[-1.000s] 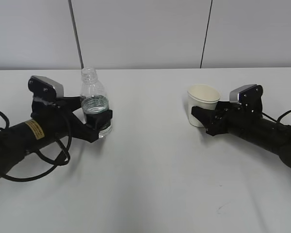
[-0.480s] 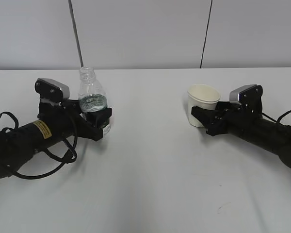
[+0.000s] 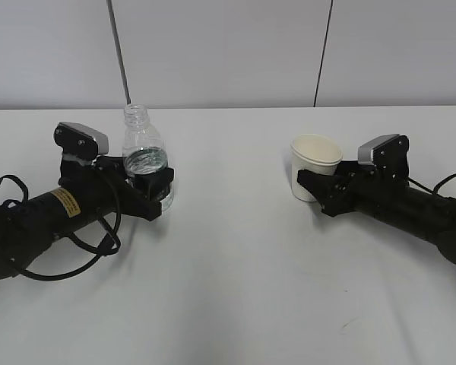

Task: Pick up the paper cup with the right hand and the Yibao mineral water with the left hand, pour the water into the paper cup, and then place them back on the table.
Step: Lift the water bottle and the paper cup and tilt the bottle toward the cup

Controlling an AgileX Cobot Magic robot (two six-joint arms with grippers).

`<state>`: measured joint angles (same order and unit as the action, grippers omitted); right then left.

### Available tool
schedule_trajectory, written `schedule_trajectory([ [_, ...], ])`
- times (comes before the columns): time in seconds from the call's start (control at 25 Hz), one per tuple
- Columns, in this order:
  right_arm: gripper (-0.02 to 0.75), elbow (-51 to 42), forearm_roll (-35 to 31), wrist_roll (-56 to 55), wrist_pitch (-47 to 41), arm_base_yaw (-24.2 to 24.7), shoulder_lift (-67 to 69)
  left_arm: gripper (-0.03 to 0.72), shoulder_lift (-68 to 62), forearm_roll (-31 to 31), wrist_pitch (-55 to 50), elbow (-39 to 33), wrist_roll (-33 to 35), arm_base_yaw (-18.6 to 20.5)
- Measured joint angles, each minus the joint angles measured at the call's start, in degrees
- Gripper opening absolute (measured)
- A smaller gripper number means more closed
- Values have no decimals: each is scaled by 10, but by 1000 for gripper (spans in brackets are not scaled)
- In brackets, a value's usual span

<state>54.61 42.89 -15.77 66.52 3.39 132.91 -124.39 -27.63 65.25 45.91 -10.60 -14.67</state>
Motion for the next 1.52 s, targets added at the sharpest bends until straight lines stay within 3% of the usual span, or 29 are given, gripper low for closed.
schedule_trajectory([
  [0.32,480,3,42,-24,2,0,0,398,0,-3,0,0,0,0],
  [0.8,480,26,185,-104,-1,-14,-9,395,29,-52,-27,1,0,0],
  [1.2,480,28,202,-109,-2,-91,-23,391,83,-73,-114,0,4,0],
  [1.52,480,52,220,-152,-2,-112,-29,389,160,-115,-225,0,31,0],
])
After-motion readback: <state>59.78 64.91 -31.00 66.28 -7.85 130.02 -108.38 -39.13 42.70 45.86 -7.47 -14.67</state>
